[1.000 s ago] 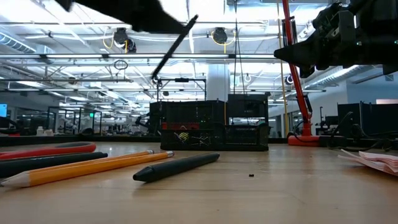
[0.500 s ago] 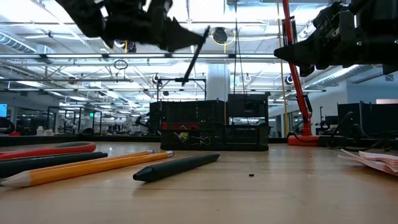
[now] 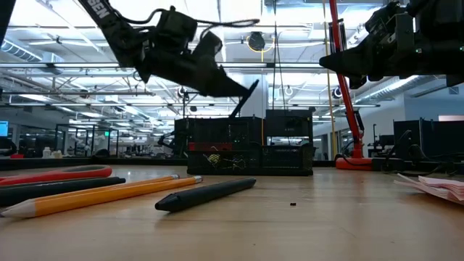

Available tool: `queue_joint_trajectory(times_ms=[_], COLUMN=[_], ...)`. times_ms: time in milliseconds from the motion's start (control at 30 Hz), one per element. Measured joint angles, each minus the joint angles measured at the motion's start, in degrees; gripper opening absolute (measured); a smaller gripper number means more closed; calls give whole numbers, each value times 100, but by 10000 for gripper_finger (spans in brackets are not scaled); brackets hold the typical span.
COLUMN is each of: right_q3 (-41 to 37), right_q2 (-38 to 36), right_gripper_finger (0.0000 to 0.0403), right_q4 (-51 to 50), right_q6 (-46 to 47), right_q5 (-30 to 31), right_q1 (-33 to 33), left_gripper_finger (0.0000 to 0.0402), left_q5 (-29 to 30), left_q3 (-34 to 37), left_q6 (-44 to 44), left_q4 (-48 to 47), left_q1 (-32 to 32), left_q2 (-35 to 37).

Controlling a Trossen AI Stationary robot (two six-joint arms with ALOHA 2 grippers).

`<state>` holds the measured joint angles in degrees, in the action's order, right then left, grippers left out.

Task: Pick and place office supplies into organizer
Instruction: Put the black pen into the desk organizer

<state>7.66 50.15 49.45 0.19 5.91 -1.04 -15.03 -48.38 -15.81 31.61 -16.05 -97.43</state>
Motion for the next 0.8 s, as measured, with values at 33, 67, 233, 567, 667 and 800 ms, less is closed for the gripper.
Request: queue_joint_trajectory(times_ms=[33,67,233,567,667,800], right_q3=[0,0,0,0,-2,-2], right_q2=[0,0,-2,-1,-2,-2], right_gripper_finger=[1,1,1,1,1,1], right_q4=[0,-2,-4,-7,-3,-2], right_q6=[0,-6,-81,17,20,15], right_q5=[0,0,0,0,-2,-1], right_q1=[-2,-2,-4,-4,-6,-7], left_gripper_finger=[47,47,47,47,47,47], left_q5=[7,34,238,370,374,460], left_q3=[0,0,0,7,-4,2], left_q6=[3,36,90,397,433,420], left_q4=[-58,-108,-320,-327,-378,-483], left_q1=[-8,-11,-9,-75,-79,-86], left_q2=[0,7,-10,-281,-351,-350])
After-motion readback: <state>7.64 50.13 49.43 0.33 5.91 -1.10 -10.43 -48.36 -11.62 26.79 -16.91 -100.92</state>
